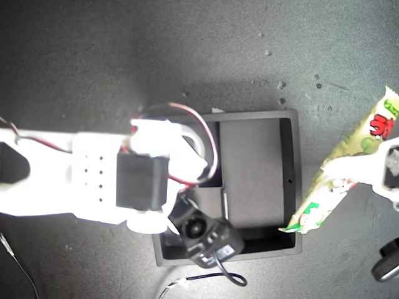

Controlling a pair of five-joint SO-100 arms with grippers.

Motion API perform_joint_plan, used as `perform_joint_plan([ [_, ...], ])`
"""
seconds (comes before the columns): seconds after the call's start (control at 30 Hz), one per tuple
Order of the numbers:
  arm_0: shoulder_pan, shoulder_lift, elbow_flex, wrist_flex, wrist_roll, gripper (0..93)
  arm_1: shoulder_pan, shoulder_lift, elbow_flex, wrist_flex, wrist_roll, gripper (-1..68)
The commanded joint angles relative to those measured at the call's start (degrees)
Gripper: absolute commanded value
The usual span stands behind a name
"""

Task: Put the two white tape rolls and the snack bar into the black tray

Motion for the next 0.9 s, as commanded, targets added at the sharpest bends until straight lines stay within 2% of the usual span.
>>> perform_joint_plan([
  [0.0,1.7,-0.4,-4.6,1.0,-2.7,0.0,1.5,-2.5,-3.1,0.0,-1.7,-0.6],
  [0.1,2.0,-1.1,-4.7,1.0,-4.2,0.0,1.9,-7.8,-8.1,2.5,-3.2,-0.6],
  [0.23,2.5,1.4,-3.4,1.1,-5.4,12.4,1.8,-12.1,-12.0,4.1,-4.4,-0.6],
  [0.4,0.9,9.7,2.8,1.1,-5.9,17.5,1.3,-12.9,-13.2,3.8,-5.3,-0.6],
  [0.53,-2.1,18.8,10.3,1.1,-5.5,15.9,-0.5,-16.5,-17.8,3.7,-5.8,-0.6],
  [0.77,-9.5,52.6,41.5,0.9,-10.8,0.1,-5.5,-29.4,-31.3,9.4,-5.5,-0.2],
  [0.8,-10.0,58.1,46.8,0.5,-11.4,0.1,-5.9,-29.6,-31.2,9.8,-5.4,4.2],
  [0.83,-10.5,63.7,52.2,-0.3,-12.0,0.1,-6.0,-29.6,-30.7,10.2,-5.0,13.3],
  [0.87,-10.9,69.6,58.3,-1.8,-12.4,0.1,-6.1,-29.6,-30.6,11.3,-4.7,18.7],
])
